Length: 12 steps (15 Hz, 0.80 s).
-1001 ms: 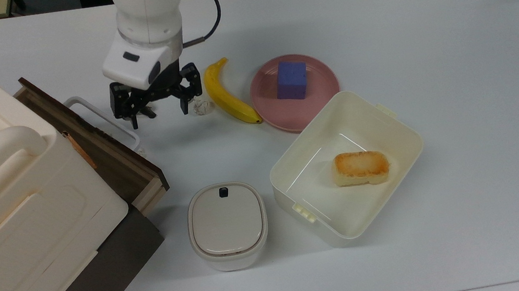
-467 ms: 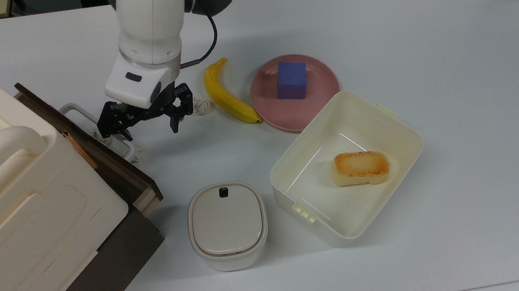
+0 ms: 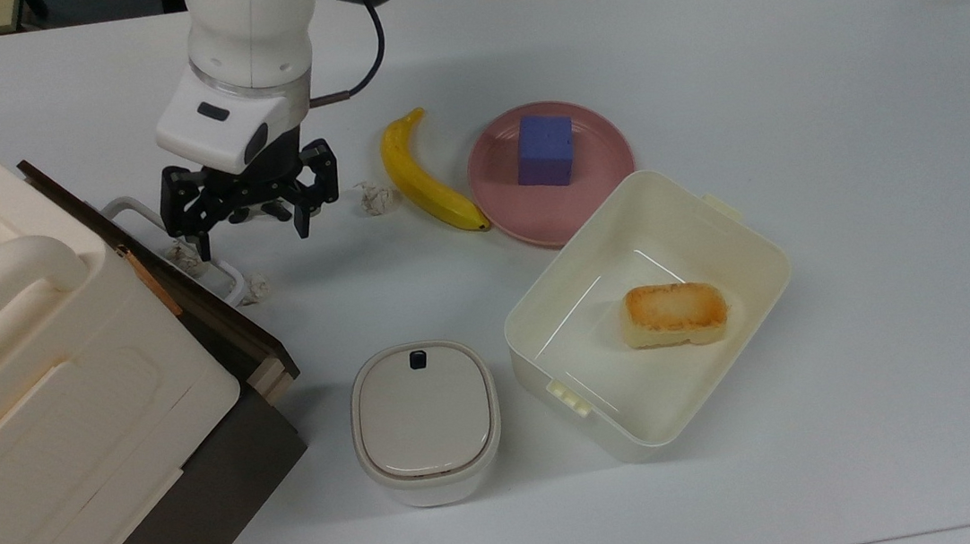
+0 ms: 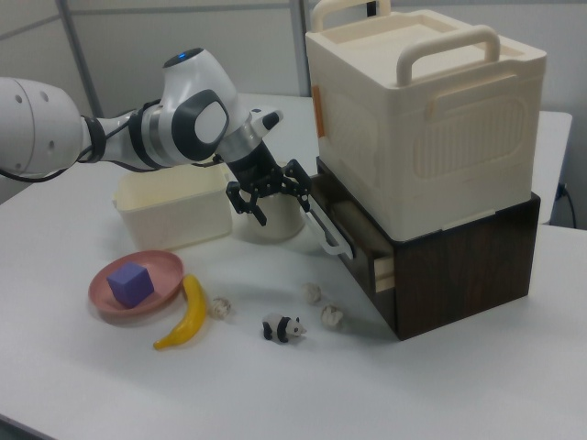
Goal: Slide the drawer open
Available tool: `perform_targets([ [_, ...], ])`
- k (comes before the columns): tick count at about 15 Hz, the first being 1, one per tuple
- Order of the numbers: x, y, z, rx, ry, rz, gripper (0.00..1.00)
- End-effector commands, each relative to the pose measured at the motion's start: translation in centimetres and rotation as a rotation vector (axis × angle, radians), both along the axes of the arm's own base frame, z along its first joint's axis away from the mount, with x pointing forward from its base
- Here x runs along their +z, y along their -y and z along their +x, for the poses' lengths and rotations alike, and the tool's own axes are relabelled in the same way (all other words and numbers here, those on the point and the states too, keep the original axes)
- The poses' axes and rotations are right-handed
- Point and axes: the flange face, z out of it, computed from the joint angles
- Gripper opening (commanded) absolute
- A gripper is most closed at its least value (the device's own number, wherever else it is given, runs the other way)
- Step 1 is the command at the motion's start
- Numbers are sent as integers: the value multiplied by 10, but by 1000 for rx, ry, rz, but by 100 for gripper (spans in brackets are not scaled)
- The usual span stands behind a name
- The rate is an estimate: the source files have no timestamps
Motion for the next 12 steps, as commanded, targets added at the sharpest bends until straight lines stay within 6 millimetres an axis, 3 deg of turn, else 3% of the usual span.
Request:
perform_targets([
  [1, 6, 1, -9, -21, -17, -9, 100],
  [10, -2, 20, -3, -17, 14, -24, 100],
  [12, -12, 20, 1, -4, 12, -34, 100],
])
